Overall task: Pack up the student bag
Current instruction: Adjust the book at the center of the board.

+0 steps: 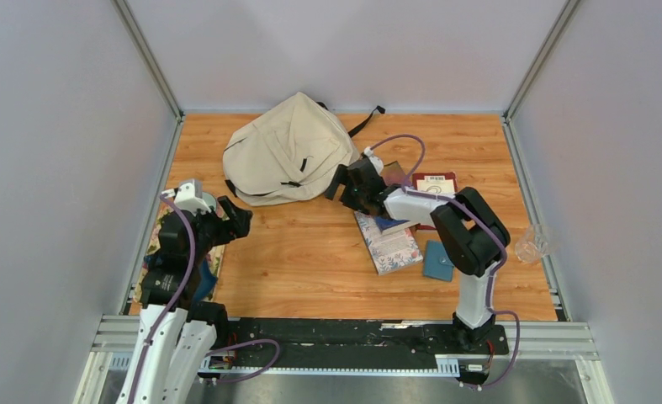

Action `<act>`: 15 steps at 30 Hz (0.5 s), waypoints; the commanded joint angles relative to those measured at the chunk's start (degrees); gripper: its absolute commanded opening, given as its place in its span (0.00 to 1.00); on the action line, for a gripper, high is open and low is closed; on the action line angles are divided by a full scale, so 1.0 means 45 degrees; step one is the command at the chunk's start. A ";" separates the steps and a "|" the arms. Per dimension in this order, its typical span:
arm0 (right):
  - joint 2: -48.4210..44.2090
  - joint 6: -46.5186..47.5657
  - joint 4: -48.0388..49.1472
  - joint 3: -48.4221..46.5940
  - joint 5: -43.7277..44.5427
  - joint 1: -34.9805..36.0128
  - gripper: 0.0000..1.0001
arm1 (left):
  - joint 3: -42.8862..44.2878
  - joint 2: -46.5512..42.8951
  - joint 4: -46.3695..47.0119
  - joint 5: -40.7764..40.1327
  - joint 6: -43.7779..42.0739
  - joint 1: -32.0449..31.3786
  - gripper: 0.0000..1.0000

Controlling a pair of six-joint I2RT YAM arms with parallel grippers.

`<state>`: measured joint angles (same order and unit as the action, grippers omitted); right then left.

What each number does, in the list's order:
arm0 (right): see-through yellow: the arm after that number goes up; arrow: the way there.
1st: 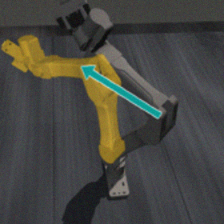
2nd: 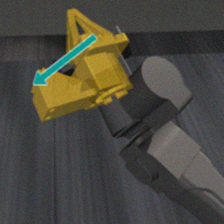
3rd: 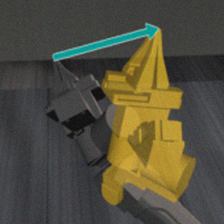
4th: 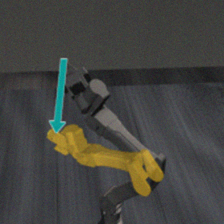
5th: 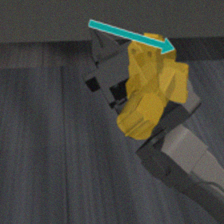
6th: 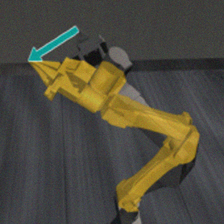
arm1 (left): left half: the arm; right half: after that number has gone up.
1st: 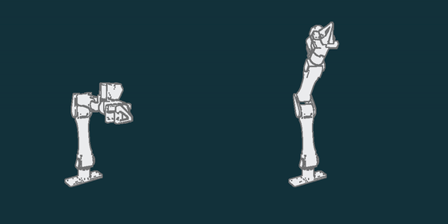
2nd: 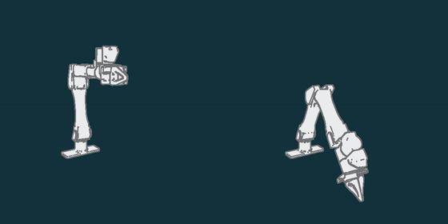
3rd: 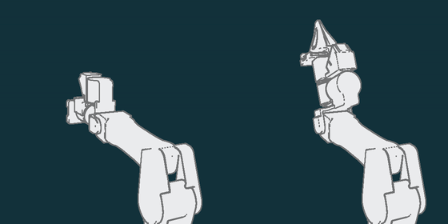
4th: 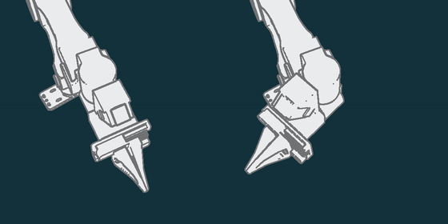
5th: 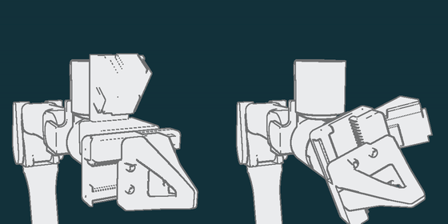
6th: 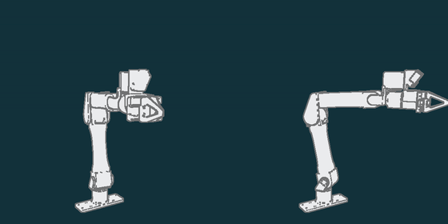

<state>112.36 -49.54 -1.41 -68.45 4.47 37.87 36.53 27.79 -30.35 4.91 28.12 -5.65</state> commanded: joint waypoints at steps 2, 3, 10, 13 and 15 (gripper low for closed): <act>-0.0630 0.1007 -0.1424 0.2493 0.0687 -0.1773 0.98 | -0.0442 0.0385 0.1001 0.0530 0.0450 -0.0053 0.94; -0.0961 0.1337 -0.1541 0.2727 0.0609 -0.1929 0.98 | -0.0462 0.0464 0.1079 0.0666 0.0489 -0.0034 0.94; -0.1743 0.2743 -0.1428 0.3819 -0.0424 -0.3824 0.97 | -0.0599 0.0972 0.1314 0.0882 0.0509 -0.0034 0.94; -0.3303 0.2942 -0.0724 0.4523 -0.1324 -0.3319 0.97 | -0.0813 0.1011 0.1606 0.0746 0.0568 -0.0034 0.94; -0.4453 0.2962 -0.0487 0.4527 -0.1849 -0.2542 0.97 | -0.0950 0.1050 0.1724 0.0706 0.0626 -0.0034 0.94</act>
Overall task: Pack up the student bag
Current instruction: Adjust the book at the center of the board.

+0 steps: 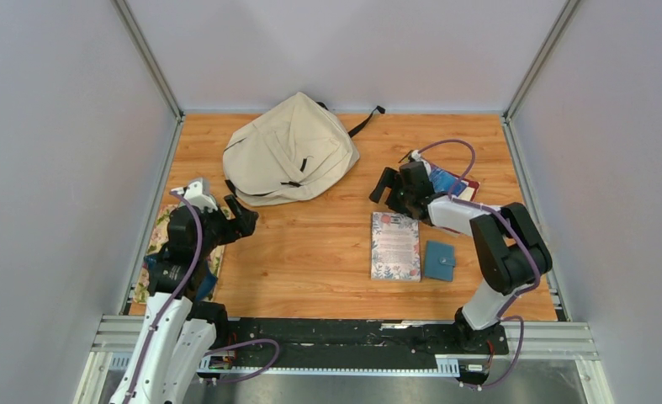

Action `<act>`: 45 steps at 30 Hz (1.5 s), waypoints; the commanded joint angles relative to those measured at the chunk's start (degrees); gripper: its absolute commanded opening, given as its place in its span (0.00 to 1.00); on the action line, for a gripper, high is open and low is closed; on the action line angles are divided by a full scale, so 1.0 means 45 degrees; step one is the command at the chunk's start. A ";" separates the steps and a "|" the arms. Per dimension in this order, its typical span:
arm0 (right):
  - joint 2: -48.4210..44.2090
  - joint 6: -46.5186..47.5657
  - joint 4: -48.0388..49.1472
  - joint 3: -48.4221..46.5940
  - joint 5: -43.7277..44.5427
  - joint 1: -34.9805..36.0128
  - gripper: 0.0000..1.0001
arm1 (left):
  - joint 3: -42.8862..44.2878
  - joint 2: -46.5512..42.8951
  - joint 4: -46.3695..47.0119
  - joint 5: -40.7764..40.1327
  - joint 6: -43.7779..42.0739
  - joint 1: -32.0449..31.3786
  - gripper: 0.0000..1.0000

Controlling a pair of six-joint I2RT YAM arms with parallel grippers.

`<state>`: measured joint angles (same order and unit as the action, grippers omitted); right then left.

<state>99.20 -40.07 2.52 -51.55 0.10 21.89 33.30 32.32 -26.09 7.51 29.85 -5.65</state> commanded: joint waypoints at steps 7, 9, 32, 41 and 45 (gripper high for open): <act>-0.2532 0.1346 -0.2533 -0.0127 0.1380 0.3844 0.98 | -0.0173 0.0144 0.0856 0.0188 0.0184 -0.0053 0.94; -0.2416 0.1211 -0.2572 -0.0009 0.1310 0.4139 0.98 | -0.0212 0.0085 0.0778 0.0032 0.0087 -0.0034 0.94; -0.1360 0.2049 -0.3999 0.1612 0.1618 -0.0117 0.99 | -0.0486 -0.0326 0.0582 0.0128 -0.0285 -0.0034 0.94; -0.2553 -0.0170 -0.1525 0.0851 -0.1875 0.0662 0.93 | -0.0993 -0.0306 0.1226 0.0245 0.0339 -0.0034 0.94; -0.1383 -0.2595 -0.0233 -0.0357 -0.2014 0.1578 0.95 | -0.1208 -0.0326 0.1577 0.0460 0.0652 -0.0034 0.94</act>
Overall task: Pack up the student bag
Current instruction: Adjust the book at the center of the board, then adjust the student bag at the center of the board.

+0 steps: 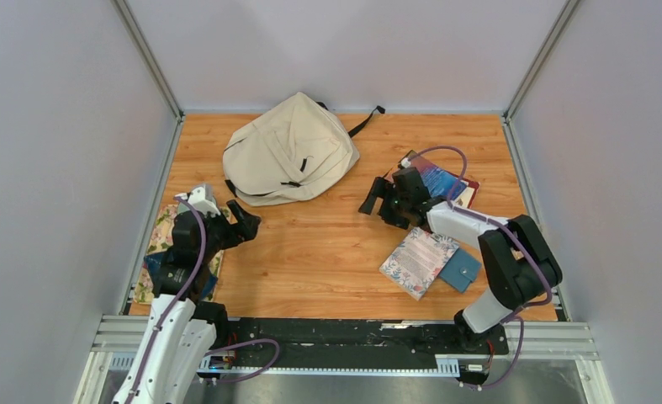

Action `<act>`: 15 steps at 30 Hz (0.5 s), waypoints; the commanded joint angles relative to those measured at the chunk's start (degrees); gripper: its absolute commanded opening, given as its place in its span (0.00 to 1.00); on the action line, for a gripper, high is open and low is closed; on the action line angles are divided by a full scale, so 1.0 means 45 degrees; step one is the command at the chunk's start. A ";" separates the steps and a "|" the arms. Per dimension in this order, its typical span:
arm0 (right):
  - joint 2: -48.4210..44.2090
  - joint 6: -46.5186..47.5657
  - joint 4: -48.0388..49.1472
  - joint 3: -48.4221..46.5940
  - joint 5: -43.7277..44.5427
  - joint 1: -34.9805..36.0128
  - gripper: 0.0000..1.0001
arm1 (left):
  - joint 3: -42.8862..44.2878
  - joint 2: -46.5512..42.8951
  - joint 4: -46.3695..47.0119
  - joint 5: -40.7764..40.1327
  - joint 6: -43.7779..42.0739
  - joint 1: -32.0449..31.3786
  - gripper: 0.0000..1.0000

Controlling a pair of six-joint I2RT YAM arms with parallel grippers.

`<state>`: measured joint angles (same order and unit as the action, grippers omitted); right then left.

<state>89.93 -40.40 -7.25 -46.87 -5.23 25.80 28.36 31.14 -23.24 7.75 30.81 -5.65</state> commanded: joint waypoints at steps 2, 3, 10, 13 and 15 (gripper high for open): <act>0.1669 -0.3108 0.2369 -0.2448 -0.0403 0.1003 0.95 | -0.0169 -0.0122 0.0947 0.0524 0.0478 -0.0053 0.94; 0.2043 -0.3169 0.2623 -0.2784 0.0123 0.1217 0.96 | -0.0189 -0.0199 0.0927 0.0505 0.0478 -0.0034 0.94; 0.6862 -0.4634 0.2118 -0.7392 0.0499 0.1239 0.97 | 0.0064 -0.0591 0.0498 0.0407 0.0342 -0.0034 0.94; 0.8271 -0.5103 0.1747 -0.8917 0.0597 0.1239 0.90 | 0.0240 -0.0630 0.0264 0.0407 0.0186 -0.0053 0.94; 0.8608 -0.5259 0.1728 -0.9328 0.0499 0.1239 0.71 | 0.0280 -0.0649 0.0147 0.0368 0.0049 -0.0034 0.94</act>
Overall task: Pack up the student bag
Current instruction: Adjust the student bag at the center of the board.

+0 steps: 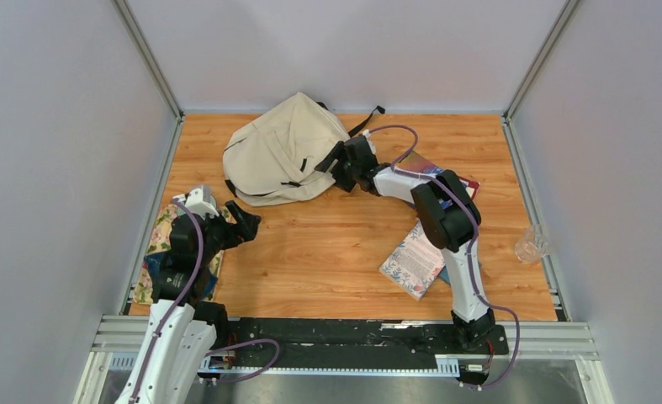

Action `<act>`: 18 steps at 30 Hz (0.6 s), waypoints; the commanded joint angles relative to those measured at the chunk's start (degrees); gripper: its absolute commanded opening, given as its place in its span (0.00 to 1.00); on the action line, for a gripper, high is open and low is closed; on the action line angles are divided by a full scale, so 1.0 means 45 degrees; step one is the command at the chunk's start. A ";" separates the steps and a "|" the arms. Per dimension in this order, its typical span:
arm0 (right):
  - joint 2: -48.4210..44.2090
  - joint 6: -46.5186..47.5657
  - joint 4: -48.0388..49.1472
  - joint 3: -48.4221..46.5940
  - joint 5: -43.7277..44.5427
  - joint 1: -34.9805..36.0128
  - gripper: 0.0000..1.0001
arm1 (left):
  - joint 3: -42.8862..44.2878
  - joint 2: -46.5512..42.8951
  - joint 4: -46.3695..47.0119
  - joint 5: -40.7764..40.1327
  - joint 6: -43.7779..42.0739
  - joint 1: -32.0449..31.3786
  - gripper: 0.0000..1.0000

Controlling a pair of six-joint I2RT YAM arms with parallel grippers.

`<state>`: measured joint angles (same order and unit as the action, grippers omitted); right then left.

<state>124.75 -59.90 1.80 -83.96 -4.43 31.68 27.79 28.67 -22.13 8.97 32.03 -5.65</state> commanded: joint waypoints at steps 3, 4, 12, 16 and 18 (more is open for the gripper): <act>0.0658 -0.0909 0.0261 -0.0563 0.0300 -0.0048 0.37 | 0.0504 -0.0061 -0.0199 0.0096 -0.0418 -0.0034 0.94; 0.0193 -0.0753 0.0553 0.0078 0.0339 -0.0048 0.16 | 0.0485 -0.0061 -0.0199 0.0077 -0.0458 -0.0034 0.95; -0.3753 0.3462 -0.0729 0.0709 0.1433 -0.0087 0.00 | 0.0094 0.0212 0.0287 0.0759 -0.0244 -0.0034 0.94; -0.6482 0.4833 -0.1513 0.1858 0.2056 -0.0087 0.00 | -0.0121 0.0387 0.0776 0.1461 0.0126 -0.0034 0.94; -0.7521 0.4951 -0.1398 0.3632 0.2642 -0.0048 0.00 | -0.0179 0.0563 0.1126 0.2086 0.0283 -0.0034 0.94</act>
<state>102.30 -44.97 -4.78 -75.35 0.47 31.66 27.75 30.26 -21.82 12.91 31.66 -5.65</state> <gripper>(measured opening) 0.022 0.945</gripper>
